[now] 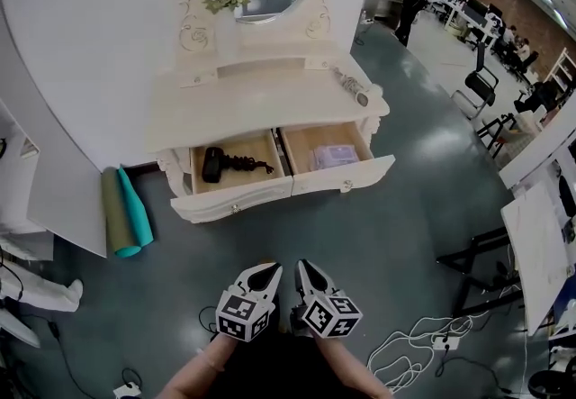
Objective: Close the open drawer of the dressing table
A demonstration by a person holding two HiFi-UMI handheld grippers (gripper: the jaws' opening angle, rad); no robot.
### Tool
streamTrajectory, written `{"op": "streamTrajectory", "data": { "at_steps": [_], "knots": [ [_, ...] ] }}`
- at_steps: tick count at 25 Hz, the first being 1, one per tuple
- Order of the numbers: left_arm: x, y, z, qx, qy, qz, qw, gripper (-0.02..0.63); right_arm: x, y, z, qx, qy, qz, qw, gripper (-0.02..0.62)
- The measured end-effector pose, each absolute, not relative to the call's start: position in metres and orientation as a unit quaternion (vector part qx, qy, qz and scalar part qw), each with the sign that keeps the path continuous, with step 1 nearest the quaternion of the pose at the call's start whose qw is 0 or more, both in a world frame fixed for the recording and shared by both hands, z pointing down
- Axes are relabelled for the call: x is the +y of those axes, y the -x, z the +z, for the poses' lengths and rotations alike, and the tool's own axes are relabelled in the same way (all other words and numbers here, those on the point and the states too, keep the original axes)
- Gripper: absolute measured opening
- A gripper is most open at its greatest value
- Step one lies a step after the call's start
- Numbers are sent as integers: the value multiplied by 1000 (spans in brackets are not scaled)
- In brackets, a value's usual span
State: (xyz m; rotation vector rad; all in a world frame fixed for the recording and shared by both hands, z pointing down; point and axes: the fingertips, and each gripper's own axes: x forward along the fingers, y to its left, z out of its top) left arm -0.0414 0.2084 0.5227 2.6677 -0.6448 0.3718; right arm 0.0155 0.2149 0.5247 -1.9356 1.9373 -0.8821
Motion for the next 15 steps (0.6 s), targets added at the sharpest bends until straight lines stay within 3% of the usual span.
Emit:
{"op": "streamTrajectory", "data": {
  "at_steps": [15],
  "knots": [
    [80,18,510,-271,-936,119,190,18,97,-51,509,690,653,-286,127,25]
  ]
}}
